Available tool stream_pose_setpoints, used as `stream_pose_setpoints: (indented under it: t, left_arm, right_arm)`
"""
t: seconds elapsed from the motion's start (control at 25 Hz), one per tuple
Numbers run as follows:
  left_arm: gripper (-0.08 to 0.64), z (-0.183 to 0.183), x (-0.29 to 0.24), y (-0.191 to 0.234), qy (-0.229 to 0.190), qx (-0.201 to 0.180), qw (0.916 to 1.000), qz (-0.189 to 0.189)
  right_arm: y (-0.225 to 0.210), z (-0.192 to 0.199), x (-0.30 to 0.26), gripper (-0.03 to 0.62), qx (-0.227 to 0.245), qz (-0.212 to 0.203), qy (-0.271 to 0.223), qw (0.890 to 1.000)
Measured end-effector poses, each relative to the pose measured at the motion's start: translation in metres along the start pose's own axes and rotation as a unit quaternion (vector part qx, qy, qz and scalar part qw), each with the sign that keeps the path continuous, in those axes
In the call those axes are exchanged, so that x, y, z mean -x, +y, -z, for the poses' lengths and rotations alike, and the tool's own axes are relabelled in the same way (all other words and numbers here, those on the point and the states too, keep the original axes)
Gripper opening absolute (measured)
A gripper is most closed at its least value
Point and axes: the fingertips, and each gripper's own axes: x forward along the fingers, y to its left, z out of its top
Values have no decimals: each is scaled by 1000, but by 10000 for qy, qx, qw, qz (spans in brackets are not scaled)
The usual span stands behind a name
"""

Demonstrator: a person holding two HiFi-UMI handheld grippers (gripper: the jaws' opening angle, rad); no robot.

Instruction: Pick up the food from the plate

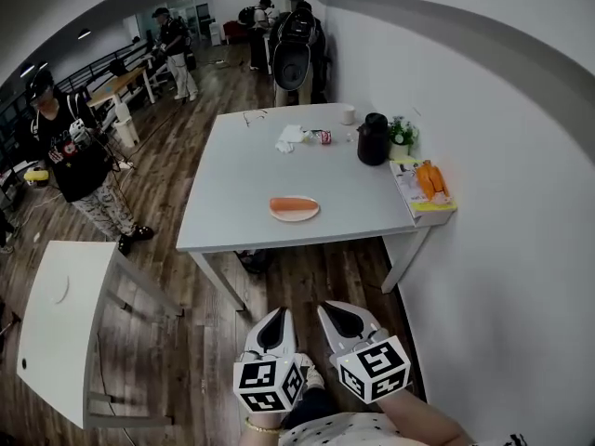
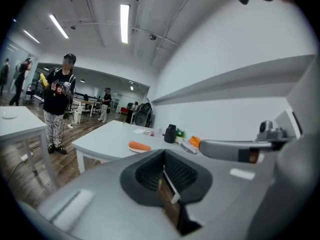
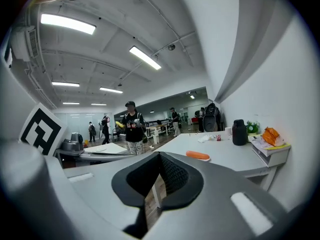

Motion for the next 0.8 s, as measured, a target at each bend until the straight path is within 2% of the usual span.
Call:
stream_pose_setpoints:
  t: [0.44,0.64,0.8]
  left_arm:
    - [8,-79,-162,97,-53,-197,9998,-29]
    - [8,-86,-222,123,140,-241,9996,1]
    - [8,-84,-252,142,246,-226,9994,-45]
  right_arm:
    - [-72,-57,-180,-2,248,-31,113,9996]
    - [-101,-56,-244,-2,551,-131,305,9979]
    - [-126,-40,-284,-2,1056,-261,754,9912]
